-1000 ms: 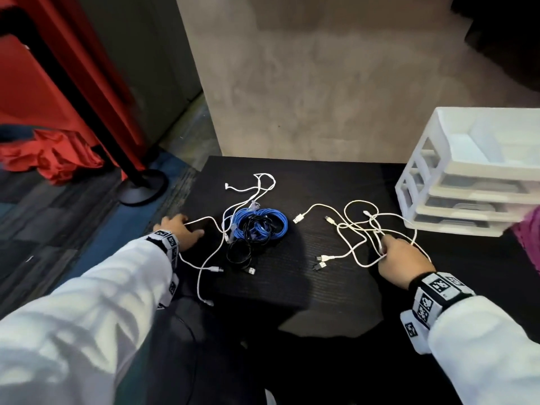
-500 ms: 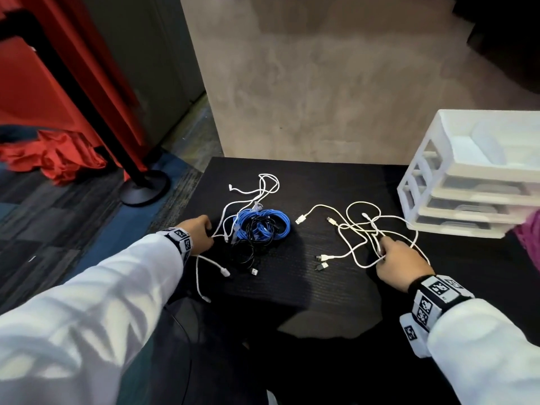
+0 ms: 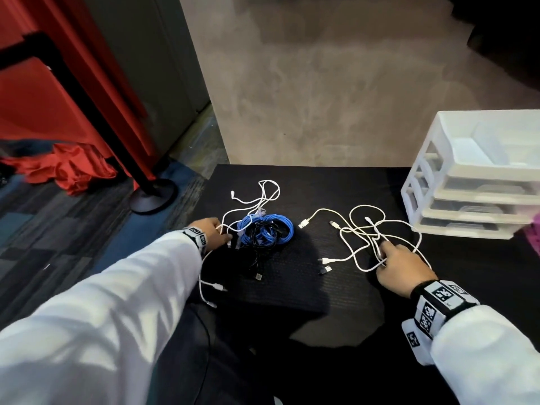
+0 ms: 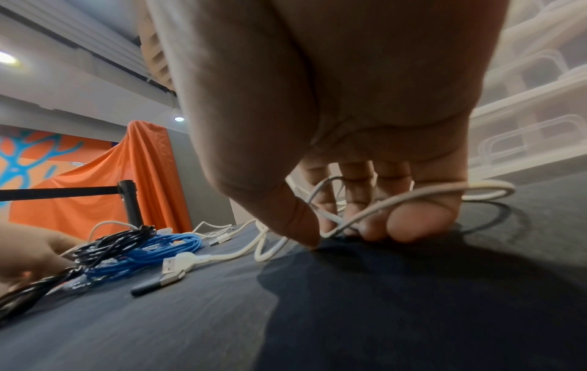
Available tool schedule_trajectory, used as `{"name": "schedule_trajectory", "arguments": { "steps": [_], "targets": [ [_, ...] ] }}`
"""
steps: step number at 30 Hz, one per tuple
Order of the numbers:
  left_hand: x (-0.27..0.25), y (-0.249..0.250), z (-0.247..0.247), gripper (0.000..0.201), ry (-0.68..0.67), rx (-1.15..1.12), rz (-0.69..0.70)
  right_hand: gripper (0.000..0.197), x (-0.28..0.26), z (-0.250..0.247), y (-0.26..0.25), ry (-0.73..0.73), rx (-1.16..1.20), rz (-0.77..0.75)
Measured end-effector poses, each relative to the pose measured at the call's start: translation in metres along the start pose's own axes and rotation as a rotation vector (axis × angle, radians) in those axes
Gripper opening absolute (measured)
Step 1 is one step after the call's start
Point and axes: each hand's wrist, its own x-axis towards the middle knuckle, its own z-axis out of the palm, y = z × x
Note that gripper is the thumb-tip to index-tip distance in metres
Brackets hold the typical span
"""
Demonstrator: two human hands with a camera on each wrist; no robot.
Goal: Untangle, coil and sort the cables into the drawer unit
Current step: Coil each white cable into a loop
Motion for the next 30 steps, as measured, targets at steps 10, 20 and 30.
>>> {"name": "schedule_trajectory", "arguments": {
  "steps": [10,20,30],
  "targets": [
    [0.011,0.004,-0.004,0.054,0.065,-0.067,-0.109,0.02,-0.001,0.008,0.011,0.037,0.039,-0.033],
    [-0.027,0.089,-0.156,0.019,0.696,-0.651,0.132,0.019,0.005,0.003,0.017,-0.007,0.067,-0.06],
    [-0.097,0.244,-0.139,0.014,0.557,-1.17,0.602,0.033,-0.005,-0.023,0.027,0.375,0.533,-0.08]
  ]
}}
